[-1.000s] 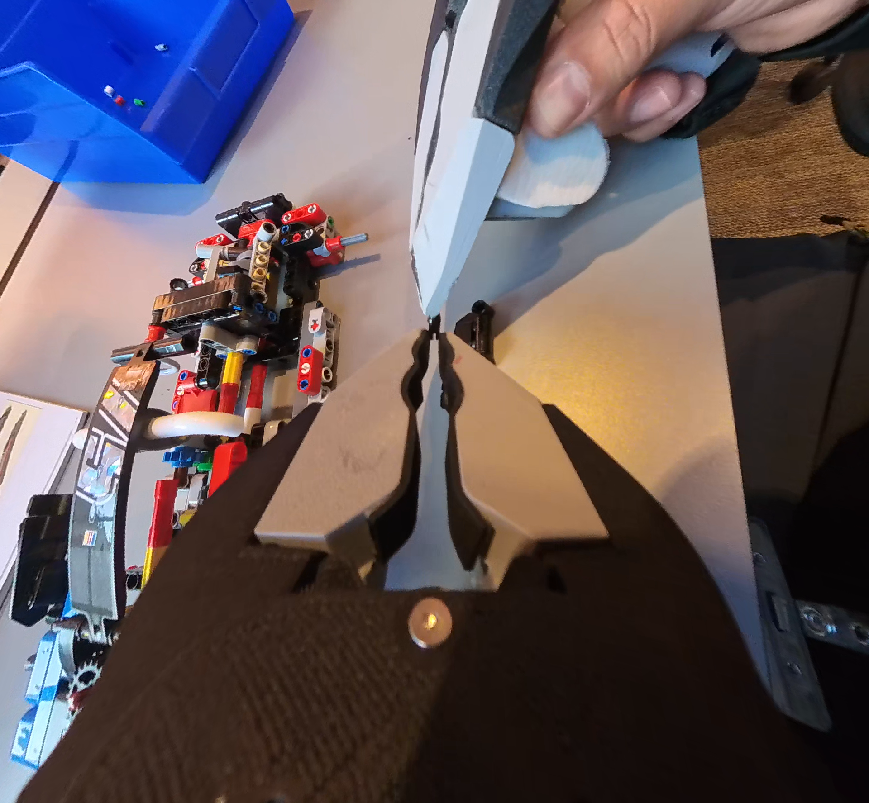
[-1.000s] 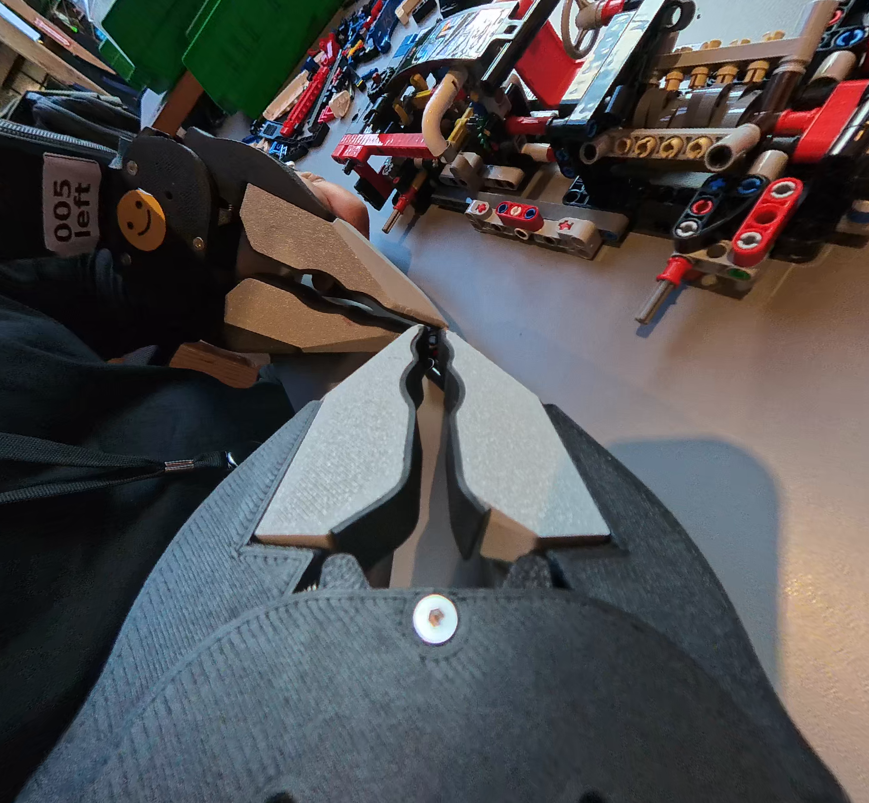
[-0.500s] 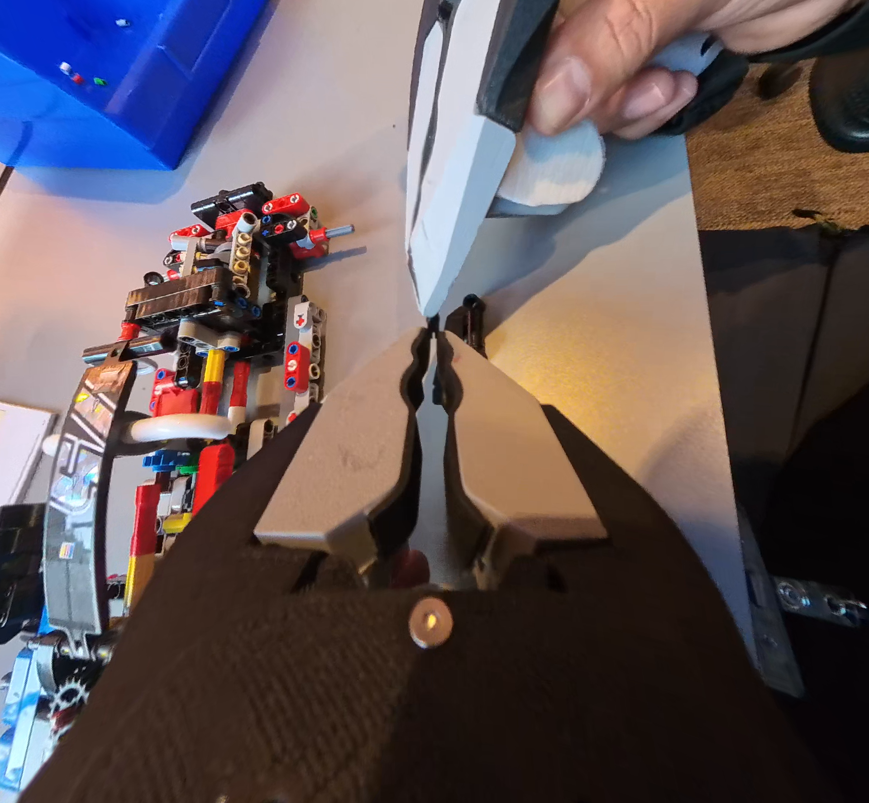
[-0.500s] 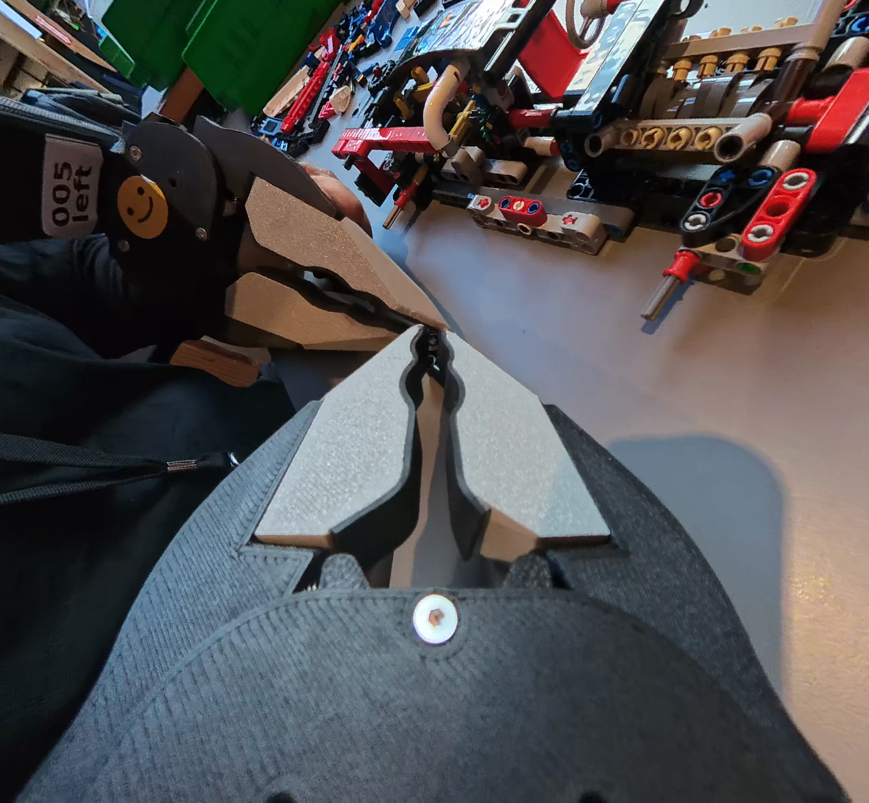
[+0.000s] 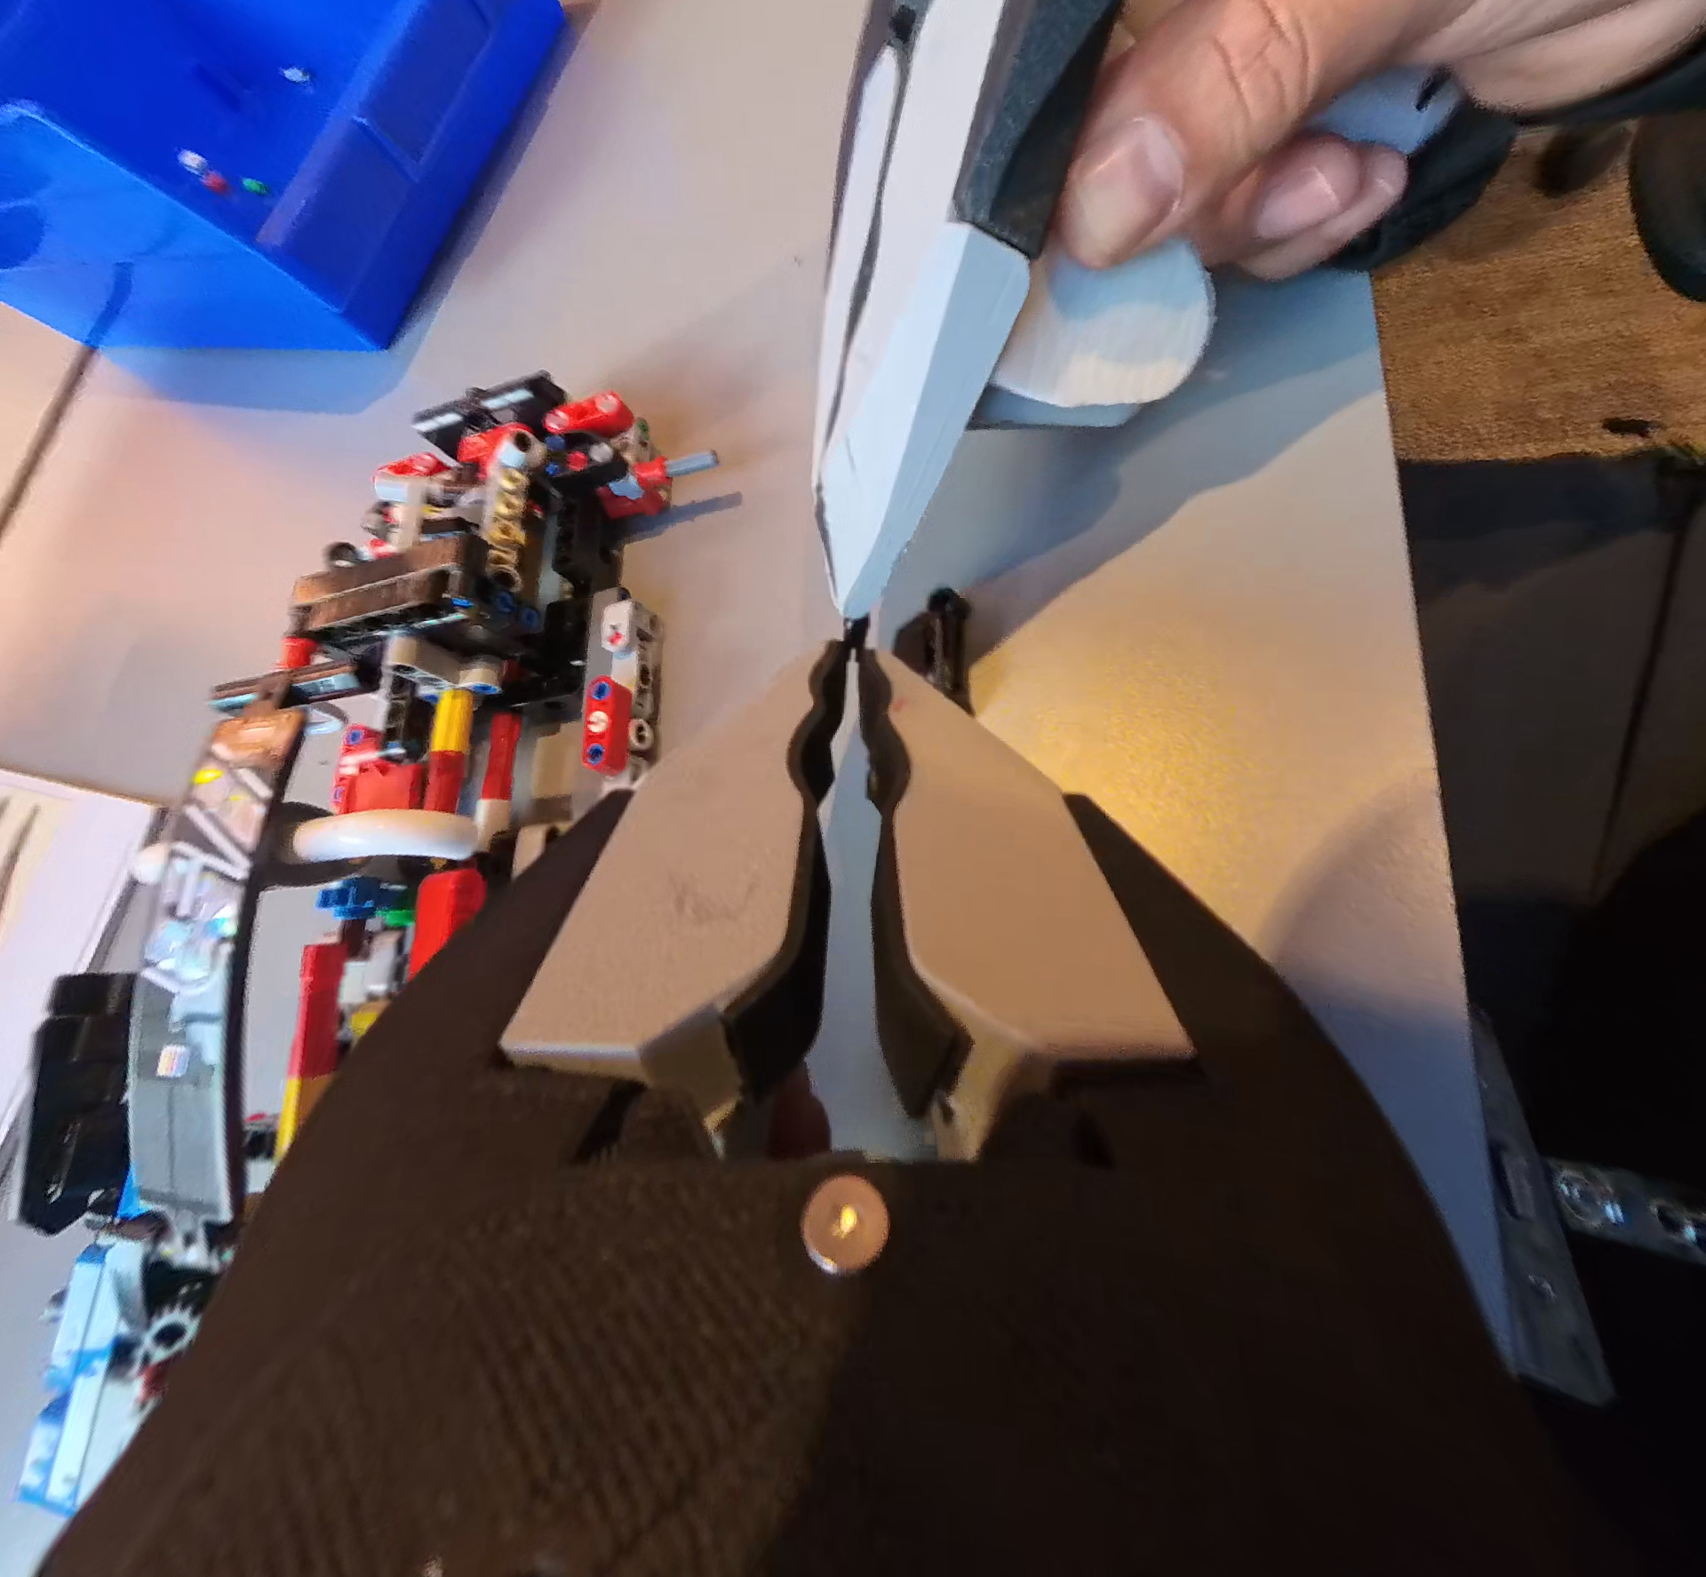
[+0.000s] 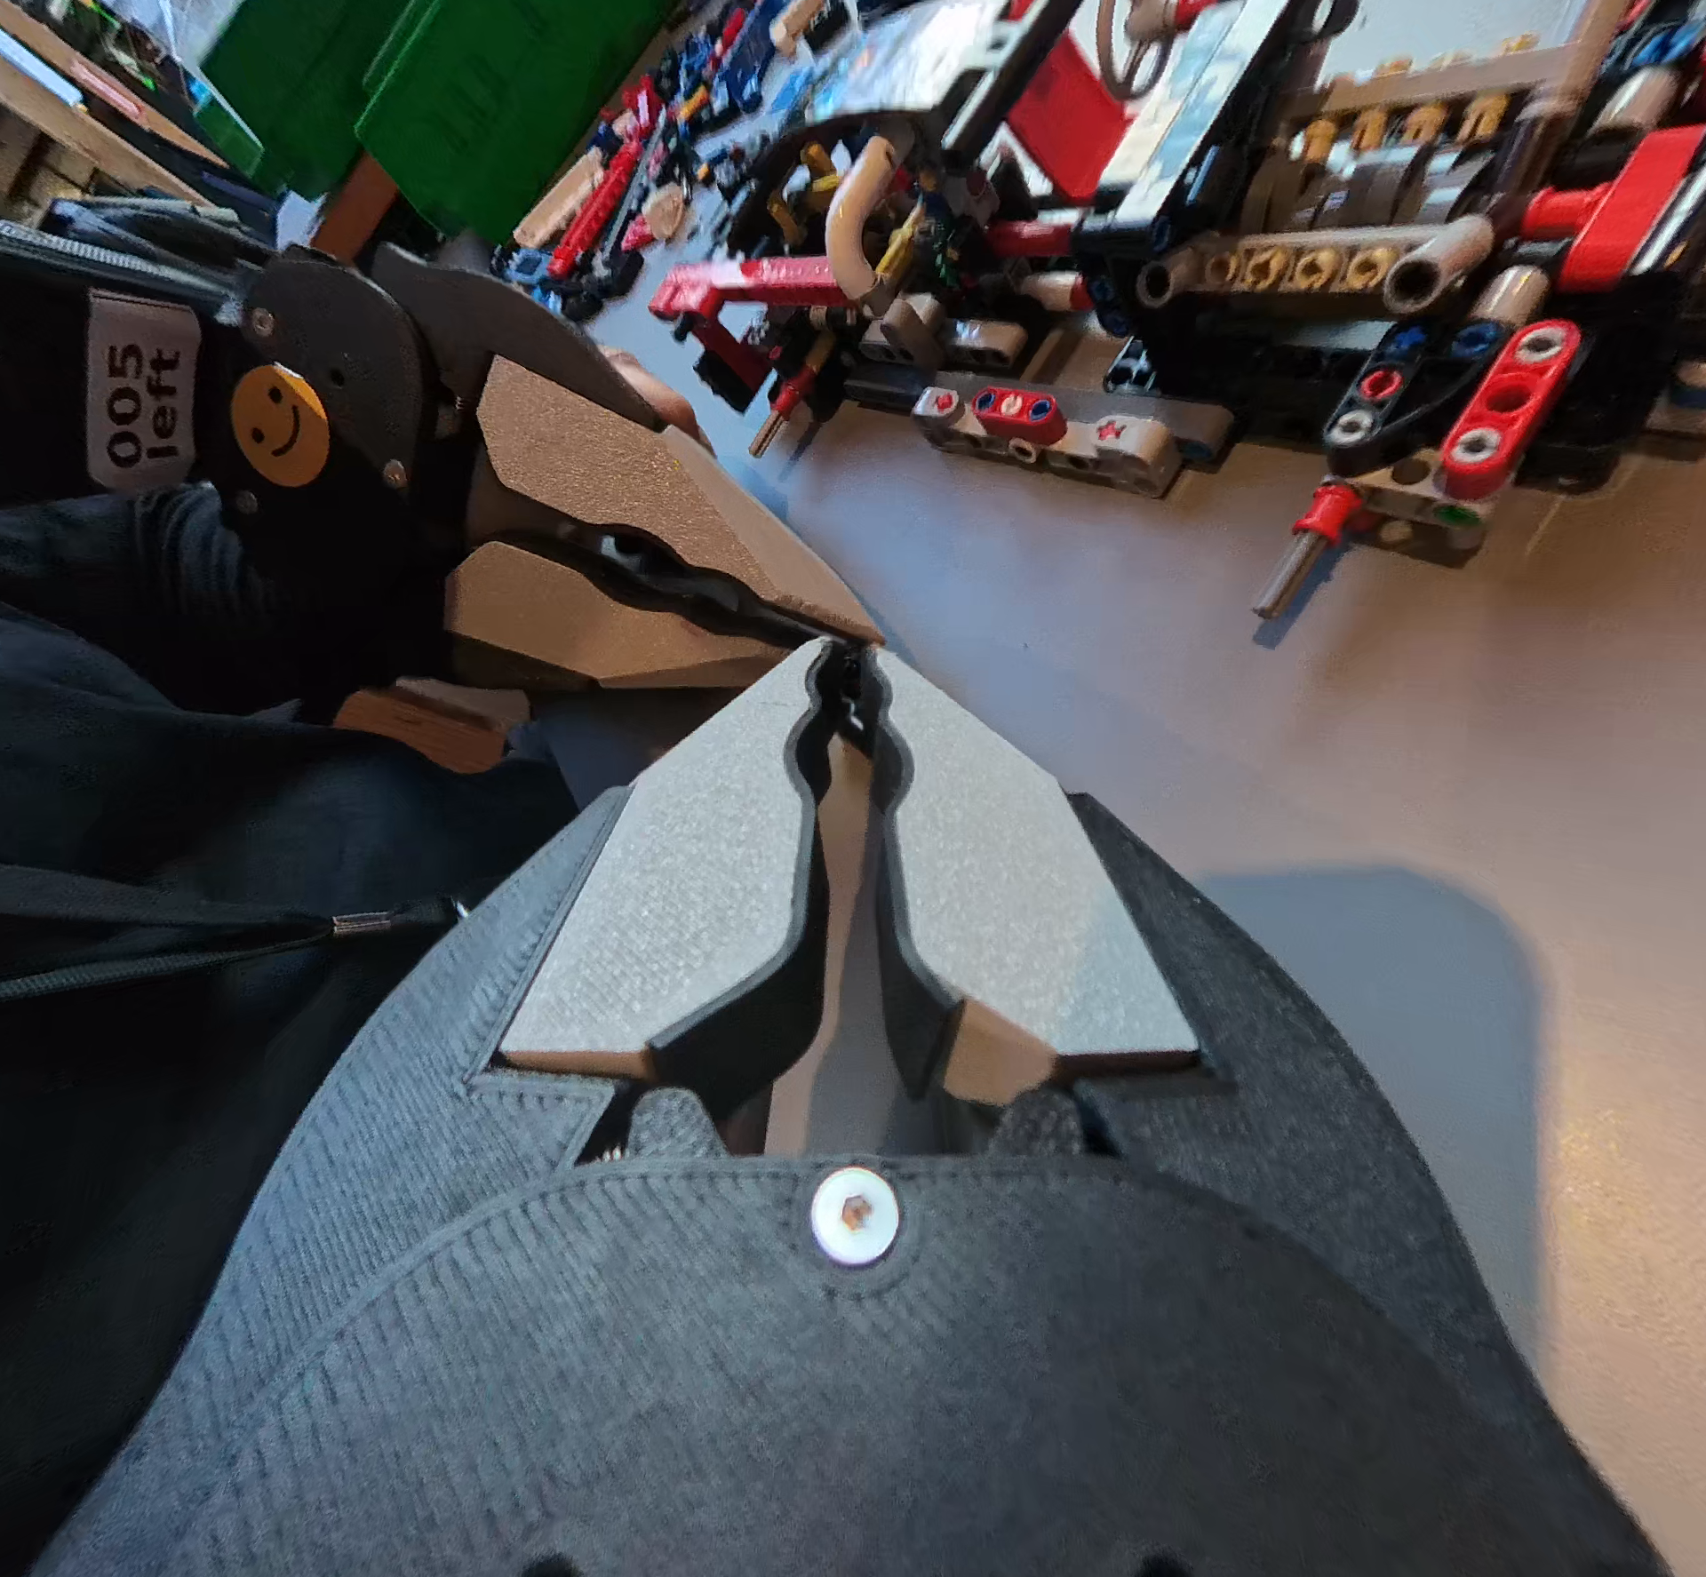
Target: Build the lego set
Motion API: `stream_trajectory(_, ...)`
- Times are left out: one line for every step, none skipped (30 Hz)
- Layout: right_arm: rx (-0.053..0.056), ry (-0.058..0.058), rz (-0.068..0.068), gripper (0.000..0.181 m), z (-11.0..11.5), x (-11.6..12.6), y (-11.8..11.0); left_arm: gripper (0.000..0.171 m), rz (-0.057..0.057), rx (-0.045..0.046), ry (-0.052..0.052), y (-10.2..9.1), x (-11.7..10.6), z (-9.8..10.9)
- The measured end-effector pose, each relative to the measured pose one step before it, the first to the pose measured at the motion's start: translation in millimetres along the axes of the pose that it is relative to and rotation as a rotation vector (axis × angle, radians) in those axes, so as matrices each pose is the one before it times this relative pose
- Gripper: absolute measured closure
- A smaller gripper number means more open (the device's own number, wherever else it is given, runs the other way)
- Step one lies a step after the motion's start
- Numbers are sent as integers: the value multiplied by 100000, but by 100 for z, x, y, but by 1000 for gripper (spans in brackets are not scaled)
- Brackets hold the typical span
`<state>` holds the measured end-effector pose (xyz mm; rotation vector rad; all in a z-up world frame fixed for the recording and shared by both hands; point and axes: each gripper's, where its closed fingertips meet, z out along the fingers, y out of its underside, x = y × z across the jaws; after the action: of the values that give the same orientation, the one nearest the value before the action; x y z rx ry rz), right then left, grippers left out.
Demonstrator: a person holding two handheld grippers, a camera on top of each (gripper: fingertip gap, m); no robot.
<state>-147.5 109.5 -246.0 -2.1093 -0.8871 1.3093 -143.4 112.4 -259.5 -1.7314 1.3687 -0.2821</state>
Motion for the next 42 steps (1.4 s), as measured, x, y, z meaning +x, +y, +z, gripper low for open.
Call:
stream_trajectory(2084,-814,-366,181,-292,-92,-420,171,-1106,3811,-743,-552,-133,-148)
stream_trajectory(-1081,-21,-161,181,-155,87,3,171,-2155,1209,3178,-175,217,79)
stream_trajectory(-1409,1194,-814,181,9,194,158,167,-3892,-1319,3645,114,151,212)
stream_trajectory(-629,975,-1415,181,-28,57,65,164,-3121,-371,1817,6,-57,88)
stream_trajectory(-1145,178,-1733,181,-179,-104,35,160,-934,1338,1503,-176,93,-86)
stream_trajectory(-832,910,-2139,181,-330,-60,-94,157,85,2644,-201,-331,-17,-215)
stream_trajectory(-172,2780,-2971,181,-518,190,-239,154,-308,972,-3367,-29,-436,-303)
stream_trajectory(-811,3322,-3884,181,-657,301,-232,142,217,450,-1622,26,-168,-191)
stream_trajectory(-1494,1919,-4166,181,-615,125,-176,139,216,-519,1273,163,232,-131)
stream_trajectory(-2154,632,-4271,181,-451,-109,-86,140,209,-1224,2817,248,442,-66)
stream_trajectory(-3839,1044,-3815,181,-226,-32,170,143,532,-2291,3426,399,543,18)
stream_trajectory(-4998,835,-4154,181,6,-75,348,146,609,-3390,2755,542,426,127)
stream_trajectory(-4729,326,-4820,181,189,-182,366,148,578,-3834,1634,529,255,263)
stream_trajectory(-4561,552,-4553,181,312,-161,360,148,130,-3107,287,364,27,308)
stream_trajectory(-4449,636,-4016,181,388,-121,349,151,541,-1187,2002,68,242,247)
stream_trajectory(-3234,336,-3659,181,358,-149,187,154,251,-204,1241,-34,98,80)
stream_trajectory(-2041,40,-2710,181,289,-109,24,158,-330,-114,-48,-26,-125,97)
stream_trajectory(-1803,-244,-1669,181,247,-58,16,161,-538,-99,990,-9,18,51)
stream_trajectory(-1773,-94,-1163,181,210,38,52,161,-857,60,607,-21,-43,40)
stream_trajectory(-1673,-393,-1118,181,190,10,88,161,-755,40,534,-9,-25,19)
stream_trajectory(-1506,-771,-1151,181,148,-85,69,161,-632,17,465,-11,-25,4)
stream_trajectory(-1461,-654,-1057,181,115,-99,75,161,-241,25,267,-4,-6,12)
stream_trajectory(-1556,-194,-941,181,69,-53,69,161,101,-10,80,-15,-13,5)
stream_trajectory(-1213,201,-875,181,51,3,37,160,147,-67,-200,4,-26,-1)
stream_trajectory(-973,358,-686,181,39,32,1,157,-175,62,-587,-21,-113,-5)
stream_trajectory(-1164,294,-533,181,64,38,52,153,-123,187,-296,-34,-98,3)
stream_trajectory(-1421,139,-438,181,85,25,113,150,-2,128,577,-21,3,-5)
stream_trajectory(-1047,-29,-332,181,85,-3,77,148,-266,113,505,-36,-11,16)
stream_trajectory(-460,-173,-223,181,54,-40,-6,144,-250,620,137,-124,-81,-17)
stream_trajectory(-534,-144,-204,181,18,-39,-4,143,-62,567,404,-91,-25,-9)
stream_trajectory(-653,60,-301,181,1,-4,7,143,-135,-209,643,20,-24,27)
stream_trajectory(-713,243,-517,181,-18,17,21,143,-341,-979,843,132,-12,90)
stream_trajectory(-707,-23,-565,181,1,-18,8,145,-774,-183,1548,16,49,51)
stream_trajectory(-535,-144,-424,181,18,-25,-28,149,-1085,-263,2269,27,140,40)
stream_trajectory(-339,-118,-249,181,23,-5,-65,153,-1060,-188,2279,30,155,35)
stream_trajectory(-266,-428,-134,181,36,-45,-72,153,-1053,-94,861,12,-19,13)
stream_trajectory(-429,-622,-131,181,58,-89,-26,153,-753,-70,588,-1,-3,21)
stream_trajectory(-574,-183,-250,181,49,-58,0,153,-366,-19,303,11,-5,4)
stream_trajectory(-440,247,-406,181,-5,-7,-9,153,7,31,13,-6,-8,4)
stream_trajectory(-723,432,-280,181,-23,23,43,153,126,10,-96,-3,9,2)
stream_trajectory(-361,464,-106,181,-22,37,10,153,208,41,-90,-9,-5,6)
stream_trajectory(-340,172,54,181,13,18,23,153,267,13,-84,-10,4,9)
